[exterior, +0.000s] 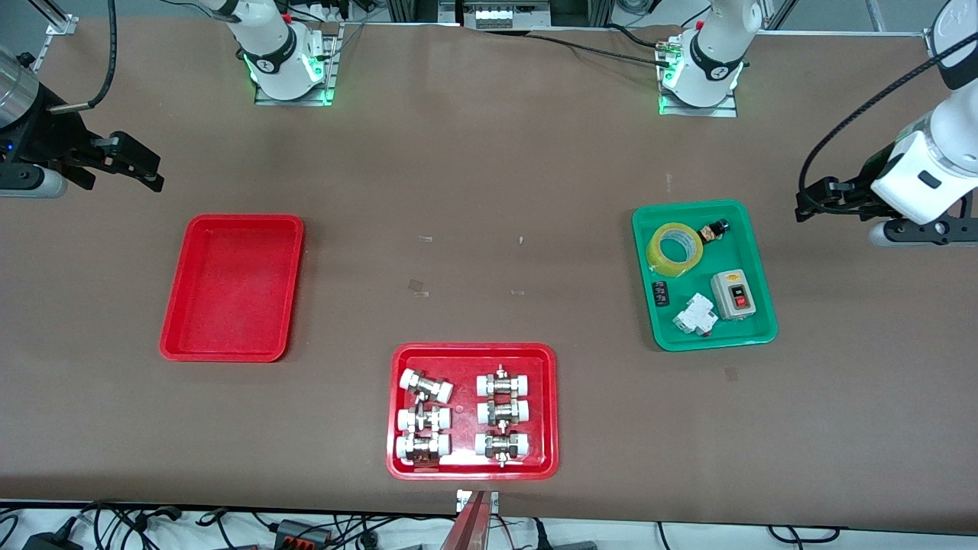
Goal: Left arm passes tape to right arm into tray
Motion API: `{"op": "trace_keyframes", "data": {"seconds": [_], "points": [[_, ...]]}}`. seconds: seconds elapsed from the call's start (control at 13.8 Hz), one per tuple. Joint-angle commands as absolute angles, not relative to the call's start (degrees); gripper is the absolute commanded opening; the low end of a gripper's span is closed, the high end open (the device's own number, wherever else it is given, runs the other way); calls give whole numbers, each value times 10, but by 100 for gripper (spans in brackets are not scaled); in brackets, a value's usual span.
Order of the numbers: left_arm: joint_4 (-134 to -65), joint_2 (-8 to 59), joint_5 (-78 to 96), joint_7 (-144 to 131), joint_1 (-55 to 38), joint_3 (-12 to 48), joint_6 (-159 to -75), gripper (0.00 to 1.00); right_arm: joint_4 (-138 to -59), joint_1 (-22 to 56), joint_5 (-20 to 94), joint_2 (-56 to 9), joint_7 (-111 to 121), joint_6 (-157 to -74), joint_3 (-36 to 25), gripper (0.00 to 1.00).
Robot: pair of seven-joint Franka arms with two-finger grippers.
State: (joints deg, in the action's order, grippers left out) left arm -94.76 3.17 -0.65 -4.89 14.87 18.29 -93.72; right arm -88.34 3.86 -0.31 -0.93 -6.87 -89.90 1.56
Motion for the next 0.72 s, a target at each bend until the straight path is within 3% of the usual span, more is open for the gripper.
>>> {"op": "trace_keyframes", "data": {"seconds": [0.0, 0.65], "points": [[-962, 18, -5, -33, 155, 189, -946, 100, -877, 40, -9, -11, -79, -890, 18, 100], [-934, 59, 3, -36, 163, 185, -944, 100, -877, 39, -11, -11, -77, -889, 20, 100]]}}
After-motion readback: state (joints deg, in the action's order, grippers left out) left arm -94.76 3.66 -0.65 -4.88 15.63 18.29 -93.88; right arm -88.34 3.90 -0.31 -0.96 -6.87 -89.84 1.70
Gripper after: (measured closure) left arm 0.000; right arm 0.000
